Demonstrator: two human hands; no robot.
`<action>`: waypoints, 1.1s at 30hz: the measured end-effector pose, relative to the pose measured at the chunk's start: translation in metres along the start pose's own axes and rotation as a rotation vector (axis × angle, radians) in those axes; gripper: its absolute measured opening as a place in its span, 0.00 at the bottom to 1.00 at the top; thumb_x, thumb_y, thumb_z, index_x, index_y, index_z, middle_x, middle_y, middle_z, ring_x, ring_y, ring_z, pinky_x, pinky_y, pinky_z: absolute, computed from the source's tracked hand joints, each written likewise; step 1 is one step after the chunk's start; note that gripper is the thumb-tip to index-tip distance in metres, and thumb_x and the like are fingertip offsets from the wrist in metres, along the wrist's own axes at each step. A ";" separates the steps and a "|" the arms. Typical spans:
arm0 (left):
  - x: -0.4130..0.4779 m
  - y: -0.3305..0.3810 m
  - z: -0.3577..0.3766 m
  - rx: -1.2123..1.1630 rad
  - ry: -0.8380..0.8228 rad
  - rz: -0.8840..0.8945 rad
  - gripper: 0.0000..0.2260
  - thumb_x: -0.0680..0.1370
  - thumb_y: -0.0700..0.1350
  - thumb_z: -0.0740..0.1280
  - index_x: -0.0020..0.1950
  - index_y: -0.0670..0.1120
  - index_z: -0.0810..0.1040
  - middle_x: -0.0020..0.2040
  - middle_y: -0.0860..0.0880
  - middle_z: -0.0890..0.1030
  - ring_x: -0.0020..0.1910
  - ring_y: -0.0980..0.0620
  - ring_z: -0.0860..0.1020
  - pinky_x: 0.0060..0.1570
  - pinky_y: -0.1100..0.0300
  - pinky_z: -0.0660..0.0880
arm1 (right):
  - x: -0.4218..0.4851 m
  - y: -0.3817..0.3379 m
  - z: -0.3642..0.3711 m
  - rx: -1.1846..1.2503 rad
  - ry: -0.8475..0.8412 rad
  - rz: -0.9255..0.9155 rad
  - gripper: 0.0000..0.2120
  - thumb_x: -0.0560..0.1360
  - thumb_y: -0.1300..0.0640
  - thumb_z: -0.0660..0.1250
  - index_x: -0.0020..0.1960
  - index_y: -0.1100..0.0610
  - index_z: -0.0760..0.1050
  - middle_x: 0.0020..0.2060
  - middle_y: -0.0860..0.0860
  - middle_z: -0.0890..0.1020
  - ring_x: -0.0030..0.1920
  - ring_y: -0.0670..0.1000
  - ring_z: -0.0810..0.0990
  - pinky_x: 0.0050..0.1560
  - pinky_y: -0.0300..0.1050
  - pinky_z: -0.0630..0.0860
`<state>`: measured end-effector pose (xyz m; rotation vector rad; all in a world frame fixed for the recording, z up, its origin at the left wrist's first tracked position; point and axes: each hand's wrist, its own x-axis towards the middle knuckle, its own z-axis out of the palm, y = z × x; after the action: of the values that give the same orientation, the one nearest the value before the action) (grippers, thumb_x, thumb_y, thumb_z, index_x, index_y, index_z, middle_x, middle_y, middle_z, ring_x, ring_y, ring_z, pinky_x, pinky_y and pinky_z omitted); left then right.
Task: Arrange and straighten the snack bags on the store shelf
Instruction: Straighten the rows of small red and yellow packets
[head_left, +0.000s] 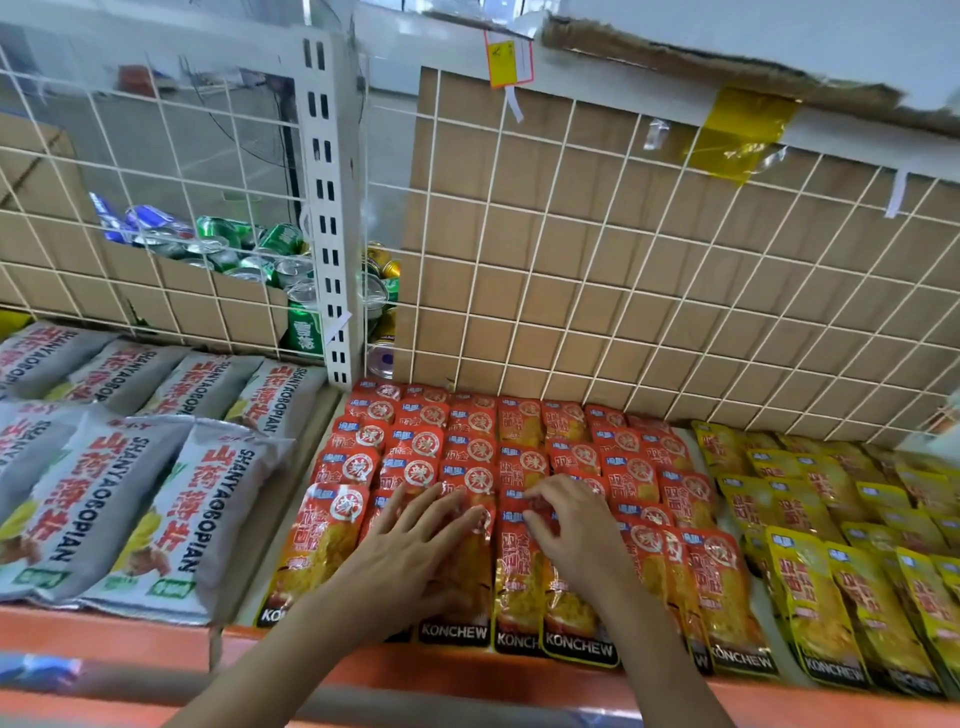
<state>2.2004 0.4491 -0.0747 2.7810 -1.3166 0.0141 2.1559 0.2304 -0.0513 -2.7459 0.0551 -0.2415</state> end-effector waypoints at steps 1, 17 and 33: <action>0.001 0.001 0.002 -0.017 -0.023 -0.003 0.34 0.74 0.71 0.43 0.73 0.54 0.61 0.68 0.53 0.71 0.68 0.50 0.69 0.66 0.49 0.53 | 0.000 0.000 0.000 -0.010 -0.004 0.003 0.12 0.78 0.48 0.58 0.59 0.50 0.72 0.57 0.43 0.73 0.60 0.42 0.69 0.62 0.38 0.62; -0.002 0.003 0.003 0.001 -0.014 0.018 0.31 0.76 0.69 0.44 0.74 0.55 0.59 0.70 0.48 0.69 0.69 0.48 0.67 0.63 0.48 0.57 | -0.005 -0.009 -0.010 -0.087 0.012 0.039 0.12 0.78 0.48 0.58 0.60 0.49 0.72 0.57 0.43 0.73 0.60 0.44 0.69 0.65 0.41 0.61; 0.030 0.012 -0.013 -0.428 0.207 -0.070 0.27 0.73 0.63 0.47 0.68 0.57 0.67 0.67 0.58 0.69 0.66 0.57 0.67 0.64 0.60 0.65 | -0.025 0.023 -0.040 -0.077 -0.076 0.191 0.24 0.74 0.38 0.57 0.64 0.48 0.71 0.60 0.44 0.72 0.65 0.44 0.65 0.65 0.39 0.58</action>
<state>2.2104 0.4197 -0.0599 2.3879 -1.0305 0.0145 2.1246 0.1959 -0.0280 -2.7989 0.3109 -0.0836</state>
